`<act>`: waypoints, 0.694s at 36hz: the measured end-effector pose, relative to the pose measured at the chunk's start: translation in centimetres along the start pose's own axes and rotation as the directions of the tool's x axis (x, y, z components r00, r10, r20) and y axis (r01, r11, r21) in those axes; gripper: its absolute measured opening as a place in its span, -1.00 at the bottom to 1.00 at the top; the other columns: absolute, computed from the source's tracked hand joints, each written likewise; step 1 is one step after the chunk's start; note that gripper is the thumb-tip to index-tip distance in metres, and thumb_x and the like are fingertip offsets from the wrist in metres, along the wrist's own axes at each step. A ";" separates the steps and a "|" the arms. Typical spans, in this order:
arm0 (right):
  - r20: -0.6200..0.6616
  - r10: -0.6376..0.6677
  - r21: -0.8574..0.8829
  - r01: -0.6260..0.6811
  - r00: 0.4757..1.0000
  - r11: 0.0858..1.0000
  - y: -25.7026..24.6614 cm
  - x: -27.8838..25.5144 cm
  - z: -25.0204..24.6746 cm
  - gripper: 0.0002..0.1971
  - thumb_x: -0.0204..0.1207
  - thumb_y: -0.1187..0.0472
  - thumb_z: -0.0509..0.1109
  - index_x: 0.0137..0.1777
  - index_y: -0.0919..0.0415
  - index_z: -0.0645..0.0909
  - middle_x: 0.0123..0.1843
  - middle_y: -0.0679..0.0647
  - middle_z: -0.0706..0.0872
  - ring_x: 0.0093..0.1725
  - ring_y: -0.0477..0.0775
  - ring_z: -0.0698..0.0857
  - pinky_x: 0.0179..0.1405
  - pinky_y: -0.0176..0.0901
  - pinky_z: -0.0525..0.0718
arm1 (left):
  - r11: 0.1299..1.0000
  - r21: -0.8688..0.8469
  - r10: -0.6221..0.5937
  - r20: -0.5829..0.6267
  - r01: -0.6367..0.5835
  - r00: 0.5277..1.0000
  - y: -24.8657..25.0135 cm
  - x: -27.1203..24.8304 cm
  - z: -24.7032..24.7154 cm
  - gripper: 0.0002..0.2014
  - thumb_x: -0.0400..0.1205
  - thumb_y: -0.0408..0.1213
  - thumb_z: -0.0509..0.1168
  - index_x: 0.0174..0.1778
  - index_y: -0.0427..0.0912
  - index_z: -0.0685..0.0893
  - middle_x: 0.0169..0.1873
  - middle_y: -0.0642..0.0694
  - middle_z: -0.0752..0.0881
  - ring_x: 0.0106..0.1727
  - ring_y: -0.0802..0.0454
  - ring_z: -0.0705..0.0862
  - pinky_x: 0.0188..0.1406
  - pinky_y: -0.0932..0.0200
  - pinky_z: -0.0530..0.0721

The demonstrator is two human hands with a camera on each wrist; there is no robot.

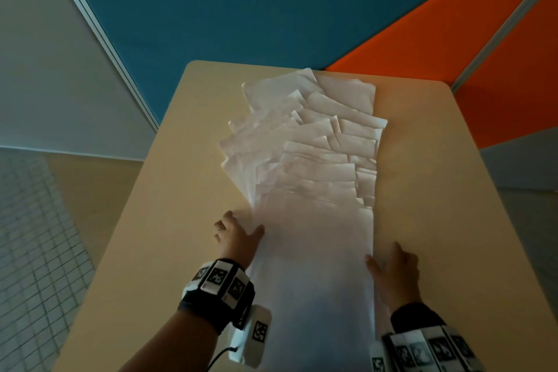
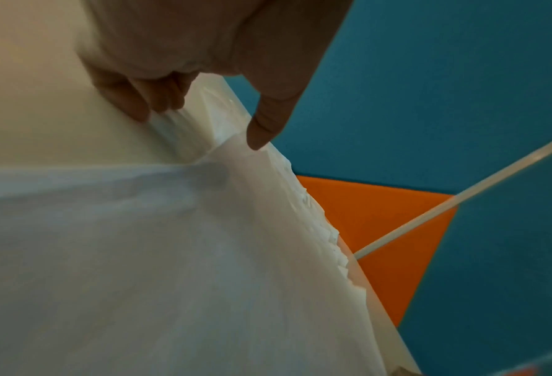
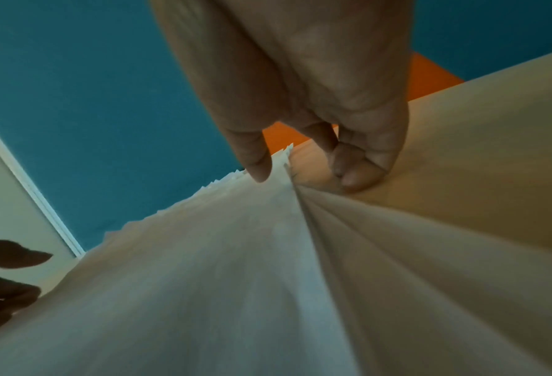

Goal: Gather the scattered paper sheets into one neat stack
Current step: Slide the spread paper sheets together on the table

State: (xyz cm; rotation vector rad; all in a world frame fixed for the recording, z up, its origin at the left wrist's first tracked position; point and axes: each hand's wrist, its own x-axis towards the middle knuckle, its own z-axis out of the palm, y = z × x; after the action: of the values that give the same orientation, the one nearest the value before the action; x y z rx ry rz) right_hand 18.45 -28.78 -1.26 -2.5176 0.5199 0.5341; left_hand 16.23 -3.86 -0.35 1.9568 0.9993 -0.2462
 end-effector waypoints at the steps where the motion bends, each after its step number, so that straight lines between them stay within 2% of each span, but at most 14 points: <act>1: -0.001 0.005 -0.016 -0.005 1.000 1.000 0.3 -0.5 0.2 -0.31 0.49 0.14 0.40 0.53 0.39 0.21 0.45 0.50 0.30 0.39 0.50 0.37 0.43 0.17 0.34 | 1.000 0.012 0.021 0.016 -0.021 1.000 -0.2 -0.3 0.0 -0.23 0.50 -0.23 0.42 0.53 -0.39 0.18 0.44 -0.41 0.32 0.48 -0.36 0.30 0.52 -0.08 0.22; 4: 0.039 -0.046 -0.106 0.050 0.998 0.993 0.2 -2.1 1.6 -0.28 0.52 0.10 0.36 0.57 0.34 0.13 0.45 0.44 0.30 0.38 0.46 0.36 0.44 0.14 0.30 | 0.993 0.043 0.103 0.119 -0.109 0.987 -0.6 -1.5 0.9 -0.26 0.49 -0.25 0.43 0.50 -0.39 0.23 0.39 -0.40 0.36 0.40 -0.34 0.38 0.47 -0.08 0.36; 6: 0.058 -0.060 -0.142 0.068 0.997 0.988 -0.3 -2.7 2.3 -0.26 0.53 0.06 0.33 0.58 0.34 0.07 0.46 0.39 0.28 0.40 0.43 0.34 0.46 0.12 0.29 | 0.981 0.107 0.144 0.183 -0.165 0.973 -0.6 -2.1 1.5 -0.26 0.49 -0.21 0.41 0.51 -0.35 0.22 0.39 -0.37 0.34 0.41 -0.34 0.35 0.47 -0.07 0.34; 8: 0.058 -0.034 -0.109 0.040 0.998 0.993 -0.8 -2.6 2.2 -0.27 0.53 0.07 0.34 0.58 0.34 0.09 0.47 0.40 0.28 0.42 0.43 0.33 0.46 0.13 0.29 | 0.975 0.124 0.158 0.199 -0.185 0.967 -0.7 -2.1 1.4 -0.26 0.50 -0.19 0.40 0.52 -0.33 0.21 0.40 -0.36 0.34 0.43 -0.33 0.33 0.47 -0.06 0.31; 12: 0.021 -0.016 -0.051 0.017 1.000 0.999 -0.8 -1.6 1.1 -0.46 0.51 0.11 0.37 0.41 0.34 0.36 0.39 0.43 0.35 0.36 0.44 0.37 0.40 0.10 0.33 | 0.982 0.108 0.140 0.135 -0.155 0.981 -0.4 -0.7 0.3 -0.24 0.51 -0.17 0.40 0.52 -0.39 0.18 0.43 -0.38 0.32 0.47 -0.33 0.30 0.52 -0.05 0.22; 16: -0.034 0.017 -0.046 -0.019 0.999 0.999 -1.0 0.0 0.5 -0.47 0.51 0.08 0.36 0.35 0.39 0.35 0.41 0.43 0.33 0.40 0.41 0.31 0.36 0.05 0.28 | 0.995 0.066 0.069 0.047 -0.072 0.996 0.7 1.2 -0.8 -0.17 0.53 -0.16 0.38 0.56 -0.42 0.06 0.52 -0.43 0.18 0.54 -0.39 0.20 0.58 -0.12 0.13; 21: -0.084 0.017 -0.008 -0.018 0.996 1.000 -2.7 2.6 0.2 -0.43 0.51 0.09 0.35 0.43 0.34 0.31 0.45 0.42 0.28 0.42 0.43 0.29 0.45 0.13 0.27 | 1.000 -0.009 0.023 -0.002 -0.023 1.000 2.9 4.1 -0.6 -0.27 0.52 -0.16 0.37 0.53 -0.30 0.17 0.52 -0.35 0.22 0.55 -0.34 0.21 0.53 -0.18 0.23; 25: -0.095 -0.068 0.024 0.071 0.993 0.997 -4.6 4.3 0.9 -0.46 0.50 0.14 0.37 0.42 0.35 0.37 0.43 0.43 0.35 0.42 0.39 0.32 0.44 0.09 0.22 | 1.000 -0.022 0.013 -0.019 -0.014 1.000 4.6 5.6 0.0 -0.32 0.52 -0.11 0.36 0.49 -0.25 0.24 0.49 -0.30 0.27 0.54 -0.29 0.22 0.50 -0.19 0.25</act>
State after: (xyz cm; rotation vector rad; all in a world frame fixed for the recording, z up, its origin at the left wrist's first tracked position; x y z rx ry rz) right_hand 23.98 -25.75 -2.09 -2.5339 0.4688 0.3817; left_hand 23.27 -2.02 -0.34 1.9485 0.9967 -0.2090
